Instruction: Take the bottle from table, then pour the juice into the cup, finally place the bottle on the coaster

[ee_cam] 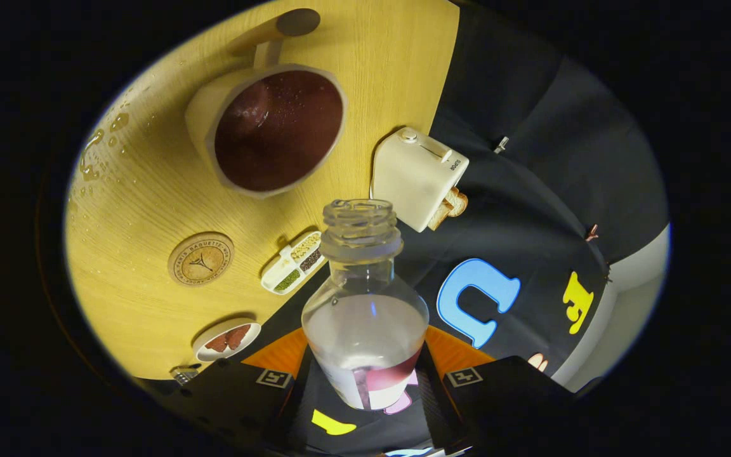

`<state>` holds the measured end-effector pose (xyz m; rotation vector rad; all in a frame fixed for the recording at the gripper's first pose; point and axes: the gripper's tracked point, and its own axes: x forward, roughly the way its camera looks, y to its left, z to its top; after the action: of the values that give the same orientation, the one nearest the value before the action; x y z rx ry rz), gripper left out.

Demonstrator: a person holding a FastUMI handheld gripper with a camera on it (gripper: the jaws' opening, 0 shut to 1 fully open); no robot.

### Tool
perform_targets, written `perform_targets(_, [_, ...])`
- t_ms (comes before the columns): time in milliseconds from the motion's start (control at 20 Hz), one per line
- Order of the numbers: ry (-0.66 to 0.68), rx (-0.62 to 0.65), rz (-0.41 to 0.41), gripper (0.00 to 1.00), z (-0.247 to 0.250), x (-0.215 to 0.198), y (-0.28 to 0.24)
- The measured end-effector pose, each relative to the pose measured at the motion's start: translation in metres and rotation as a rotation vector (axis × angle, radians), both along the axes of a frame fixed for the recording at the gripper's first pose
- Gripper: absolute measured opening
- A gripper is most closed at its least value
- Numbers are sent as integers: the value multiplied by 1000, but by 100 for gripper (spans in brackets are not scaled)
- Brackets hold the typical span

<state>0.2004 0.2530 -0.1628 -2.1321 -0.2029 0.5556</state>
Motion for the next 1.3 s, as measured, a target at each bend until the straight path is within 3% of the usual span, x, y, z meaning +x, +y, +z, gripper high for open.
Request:
perform_targets(250, [32, 162, -12, 73, 1, -9, -5])
perform_targets(350, [60, 261, -67, 73, -1, -9, -15])
perform_targets(800, [258, 1037, -485, 73, 25, -5, -74])
perform_targets(1000, [333, 1308, -556, 73, 50, 1, -100])
perform_targets(1300, [559, 1626, -629, 73, 38, 15, -119])
